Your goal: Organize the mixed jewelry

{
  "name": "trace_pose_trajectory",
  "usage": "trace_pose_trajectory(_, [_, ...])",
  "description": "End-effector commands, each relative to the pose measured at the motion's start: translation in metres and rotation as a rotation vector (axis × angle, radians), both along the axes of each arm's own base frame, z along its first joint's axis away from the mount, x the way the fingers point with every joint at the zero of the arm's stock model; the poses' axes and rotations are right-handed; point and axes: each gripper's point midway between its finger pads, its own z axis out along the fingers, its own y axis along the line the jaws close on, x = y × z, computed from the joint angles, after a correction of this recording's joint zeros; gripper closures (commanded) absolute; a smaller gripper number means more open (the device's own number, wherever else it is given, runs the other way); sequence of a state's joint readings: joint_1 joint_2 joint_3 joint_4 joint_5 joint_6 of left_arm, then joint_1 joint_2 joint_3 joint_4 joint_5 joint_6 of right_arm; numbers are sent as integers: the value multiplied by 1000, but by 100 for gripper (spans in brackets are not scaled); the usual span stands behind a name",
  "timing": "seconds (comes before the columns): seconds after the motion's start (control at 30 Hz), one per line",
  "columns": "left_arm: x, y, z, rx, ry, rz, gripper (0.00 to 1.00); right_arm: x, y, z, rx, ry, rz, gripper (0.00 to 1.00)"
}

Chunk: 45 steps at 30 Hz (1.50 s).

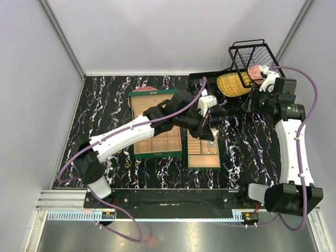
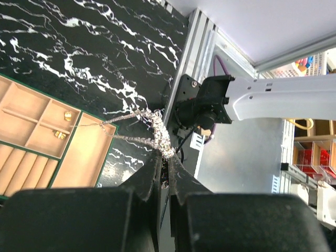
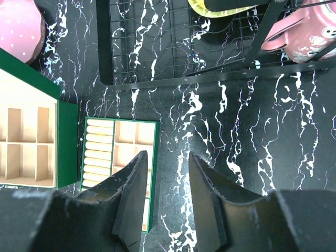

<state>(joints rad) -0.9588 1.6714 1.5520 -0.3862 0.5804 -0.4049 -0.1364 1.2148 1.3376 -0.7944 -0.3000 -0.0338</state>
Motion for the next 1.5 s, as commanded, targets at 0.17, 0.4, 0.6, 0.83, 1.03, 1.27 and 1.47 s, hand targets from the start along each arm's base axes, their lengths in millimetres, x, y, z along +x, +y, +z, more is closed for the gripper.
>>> trace_pose_trajectory(0.17, [-11,-3,24,-77,-39,-24,100,-4,0,-5,4,3,15,57])
trace_pose_trajectory(0.4, [-12,-3,23,-76,-38,-23,100,-8,1,-11,4,16,23,57])
trace_pose_trajectory(0.6, [-15,-5,19,-72,-30,-29,100,-11,0,-13,-3,18,25,57])
trace_pose_trajectory(0.83, [-19,-7,10,-63,-14,-36,100,-11,1,-17,-1,26,31,57])
trace_pose_trajectory(1.03, [-23,-5,11,-64,-9,-40,100,-10,2,-19,5,32,36,57])
trace_pose_trajectory(1.27, [-25,-9,8,-62,-6,-51,100,-12,2,-19,1,27,36,57])
trace_pose_trajectory(1.47, [-25,-15,8,-67,-6,-62,100,-14,2,-19,-3,25,38,57])
